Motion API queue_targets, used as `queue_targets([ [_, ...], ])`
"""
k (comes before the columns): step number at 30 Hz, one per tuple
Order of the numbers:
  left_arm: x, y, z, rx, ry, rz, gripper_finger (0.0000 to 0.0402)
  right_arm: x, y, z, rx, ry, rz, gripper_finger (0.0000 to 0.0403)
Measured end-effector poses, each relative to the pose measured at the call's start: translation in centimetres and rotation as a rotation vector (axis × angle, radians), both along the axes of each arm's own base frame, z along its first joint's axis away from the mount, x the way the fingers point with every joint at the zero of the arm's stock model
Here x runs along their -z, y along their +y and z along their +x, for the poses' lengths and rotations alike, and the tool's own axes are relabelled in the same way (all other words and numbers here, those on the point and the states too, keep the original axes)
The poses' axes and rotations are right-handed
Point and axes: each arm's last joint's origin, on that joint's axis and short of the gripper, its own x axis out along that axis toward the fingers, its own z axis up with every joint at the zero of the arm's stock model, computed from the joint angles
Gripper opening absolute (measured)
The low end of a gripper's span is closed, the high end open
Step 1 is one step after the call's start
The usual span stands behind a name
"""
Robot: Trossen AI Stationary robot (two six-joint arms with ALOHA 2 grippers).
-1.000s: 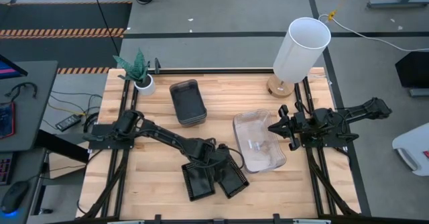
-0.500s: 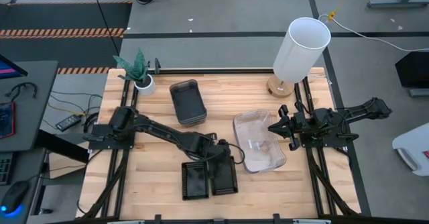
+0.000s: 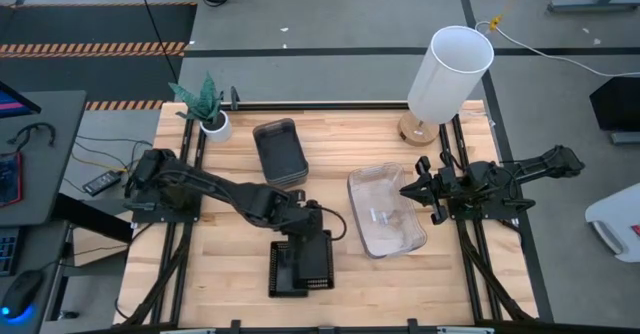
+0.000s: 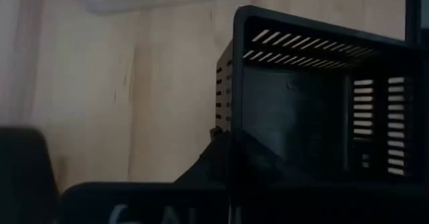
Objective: Stack baskets by color
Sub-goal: Stack the right black bin on the left black bin
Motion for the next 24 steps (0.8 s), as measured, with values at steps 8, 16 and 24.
queue_targets([
  [8, -0.5, -0.6, -1.6, 0.061, 0.074, 0.002, 0.0014, 0.0, 0.0, 0.0, -0.001, 0.002, 0.0, 0.0041],
  [16, -0.3, -1.4, -2.2, 0.107, 0.109, 0.024, 0.0014, 0.0, 0.0, 0.0, 0.0, 0.003, 0.0, 0.0041],
  [24, -0.2, -2.8, -3.0, 0.116, 0.128, 0.021, 0.0015, 0.0, 0.0, 0.0, 0.0, 0.003, 0.0, 0.0041],
])
